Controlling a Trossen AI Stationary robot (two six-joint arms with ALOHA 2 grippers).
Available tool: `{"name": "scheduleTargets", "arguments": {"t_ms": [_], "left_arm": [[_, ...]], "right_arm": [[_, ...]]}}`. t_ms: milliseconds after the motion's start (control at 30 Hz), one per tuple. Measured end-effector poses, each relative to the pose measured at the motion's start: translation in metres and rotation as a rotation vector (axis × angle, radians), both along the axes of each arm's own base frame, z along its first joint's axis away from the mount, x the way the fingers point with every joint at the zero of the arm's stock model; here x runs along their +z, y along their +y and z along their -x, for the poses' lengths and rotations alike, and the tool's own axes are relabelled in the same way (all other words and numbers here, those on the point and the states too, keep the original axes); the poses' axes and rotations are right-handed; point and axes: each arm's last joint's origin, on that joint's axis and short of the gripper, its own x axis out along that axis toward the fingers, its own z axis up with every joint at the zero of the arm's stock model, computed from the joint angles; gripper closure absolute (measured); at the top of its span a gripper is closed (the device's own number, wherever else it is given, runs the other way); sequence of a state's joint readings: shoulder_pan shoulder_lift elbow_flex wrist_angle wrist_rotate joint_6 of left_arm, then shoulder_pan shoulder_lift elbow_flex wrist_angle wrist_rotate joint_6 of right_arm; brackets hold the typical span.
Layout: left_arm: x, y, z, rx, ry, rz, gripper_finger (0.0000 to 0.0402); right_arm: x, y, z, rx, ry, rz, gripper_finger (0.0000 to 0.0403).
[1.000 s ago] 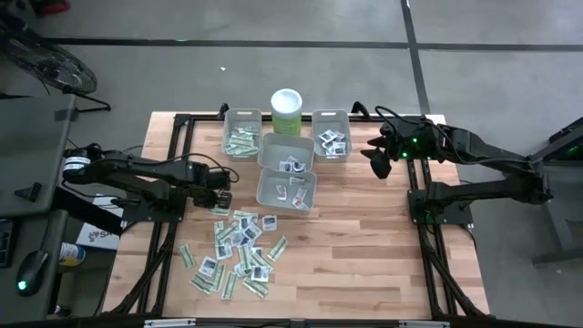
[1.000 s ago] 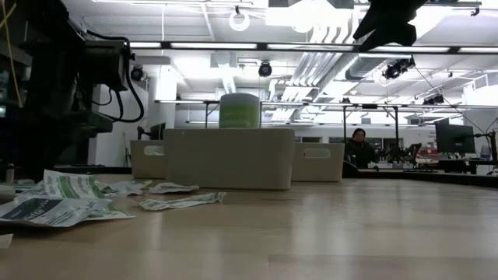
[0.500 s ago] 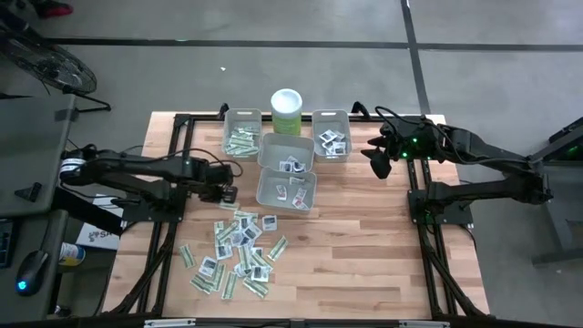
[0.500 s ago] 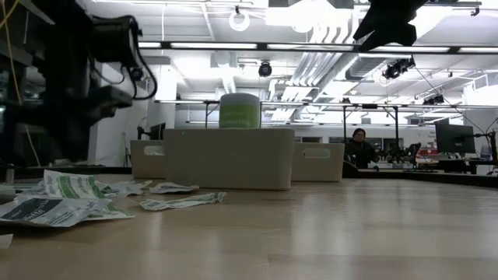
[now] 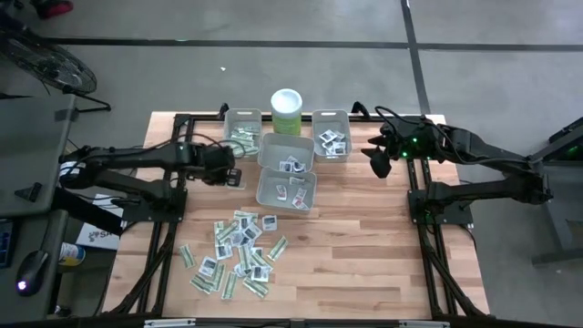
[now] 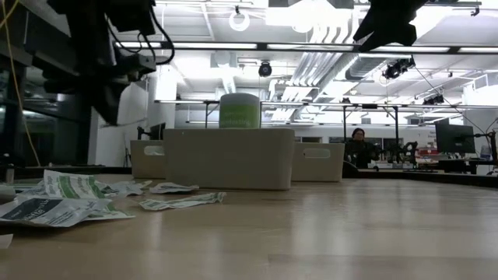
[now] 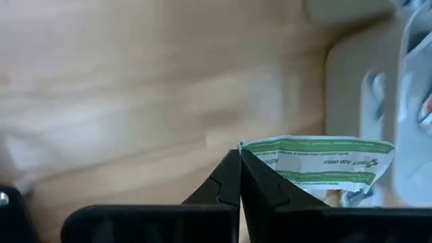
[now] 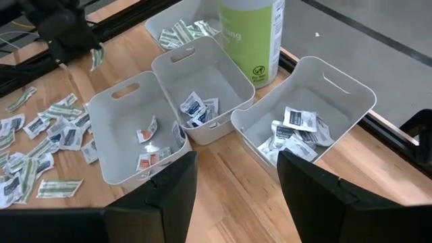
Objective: Pick & Place First Aid Supplies
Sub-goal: Put the bandage pack into the left bin
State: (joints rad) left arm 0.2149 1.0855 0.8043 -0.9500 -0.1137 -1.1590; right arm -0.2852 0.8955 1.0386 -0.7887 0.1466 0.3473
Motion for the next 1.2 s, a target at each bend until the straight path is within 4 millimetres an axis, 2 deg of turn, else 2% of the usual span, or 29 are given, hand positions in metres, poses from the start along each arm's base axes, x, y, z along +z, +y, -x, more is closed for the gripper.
{"name": "scheduleTargets", "arguments": {"t_ms": [200, 400, 833, 1000, 1200], "left_arm": [[0.016, 0.024, 0.001, 0.044, -0.027, -0.077, 0.0401], [0.018, 0.048, 0.0, 0.082, -0.019, -0.153, 0.0401], [-0.001, 0.099, -0.013, 0.112, -0.009, -0.239, 0.0401], [-0.01, 0.109, -0.016, 0.101, 0.022, -0.242, 0.0401], [-0.018, 0.113, -0.02, 0.097, 0.053, -0.243, 0.0401]], "right_arm": [[0.0, 0.0, 0.0, -0.003, 0.001, 0.003, 0.0203], [0.0, -0.001, 0.0, -0.017, 0.004, 0.013, 0.0203], [0.0, -0.002, 0.001, -0.052, 0.011, 0.037, 0.0203], [0.0, -0.002, 0.001, -0.058, 0.007, 0.03, 0.0203], [0.0, -0.002, 0.001, -0.058, 0.007, 0.029, 0.0203]]}}
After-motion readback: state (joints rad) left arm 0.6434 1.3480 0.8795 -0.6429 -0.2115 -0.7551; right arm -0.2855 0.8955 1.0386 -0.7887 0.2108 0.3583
